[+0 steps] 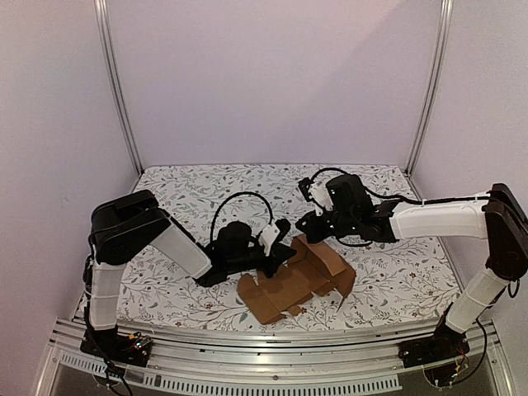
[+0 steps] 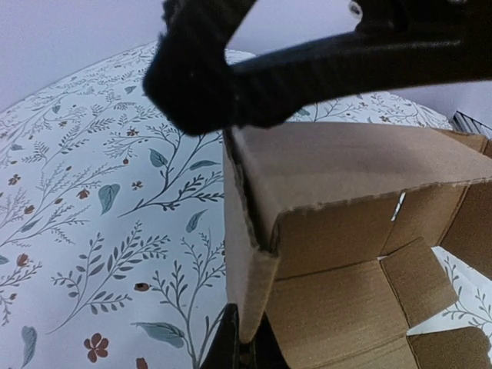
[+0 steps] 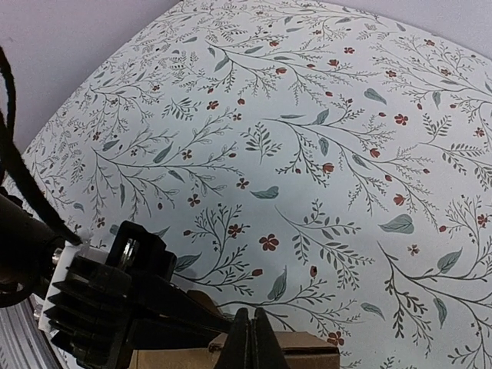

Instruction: Fold the paper box

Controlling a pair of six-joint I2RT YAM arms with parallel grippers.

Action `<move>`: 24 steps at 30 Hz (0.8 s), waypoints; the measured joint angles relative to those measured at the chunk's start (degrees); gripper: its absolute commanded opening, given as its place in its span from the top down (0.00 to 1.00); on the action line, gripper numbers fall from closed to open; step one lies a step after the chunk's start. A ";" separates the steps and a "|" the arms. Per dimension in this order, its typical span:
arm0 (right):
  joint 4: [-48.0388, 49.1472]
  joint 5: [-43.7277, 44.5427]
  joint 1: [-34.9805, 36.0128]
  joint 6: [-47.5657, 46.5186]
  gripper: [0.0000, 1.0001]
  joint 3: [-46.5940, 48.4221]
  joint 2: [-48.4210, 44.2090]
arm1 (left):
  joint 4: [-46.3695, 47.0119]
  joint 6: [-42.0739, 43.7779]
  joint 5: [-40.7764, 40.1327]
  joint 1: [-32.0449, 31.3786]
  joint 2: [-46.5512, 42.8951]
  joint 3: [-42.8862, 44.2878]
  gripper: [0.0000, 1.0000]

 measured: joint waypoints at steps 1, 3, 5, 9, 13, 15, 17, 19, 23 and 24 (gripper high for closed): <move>0.68 -0.24 0.00 0.44 1.00 -0.48 0.52 | 0.11 -0.02 -0.02 0.00 0.04 0.00 1.00; 1.75 -0.48 0.00 1.33 1.00 -1.46 1.36 | 0.44 -0.11 -0.04 0.00 0.17 0.00 1.00; 3.52 -0.52 0.04 2.25 1.00 -2.69 1.95 | 0.66 -0.24 0.00 0.00 0.35 -0.04 1.00; 6.78 0.02 0.57 3.54 1.00 -3.98 2.40 | 1.38 -0.90 0.02 0.07 0.72 -0.07 0.96; 9.86 1.66 1.70 4.76 1.00 -5.60 2.58 | 1.99 -1.40 0.26 0.11 0.92 -0.46 0.88; 10.95 1.77 2.36 5.35 1.00 -6.23 2.84 | 1.97 -1.44 0.46 0.09 0.96 -0.87 0.85; 11.98 1.77 3.10 5.99 1.00 -6.58 3.23 | 1.95 -1.49 0.68 0.09 0.96 -1.29 0.84; 12.87 2.05 3.54 6.38 1.00 -6.82 3.43 | 1.97 -1.46 0.81 0.09 0.96 -1.57 0.82; 13.20 2.36 3.78 6.95 1.00 -6.95 3.43 | 1.97 -1.46 0.92 0.09 0.98 -1.68 0.81; 13.25 2.45 3.82 7.02 1.00 -6.99 3.43 | 1.97 -1.46 0.92 0.09 0.98 -1.68 0.81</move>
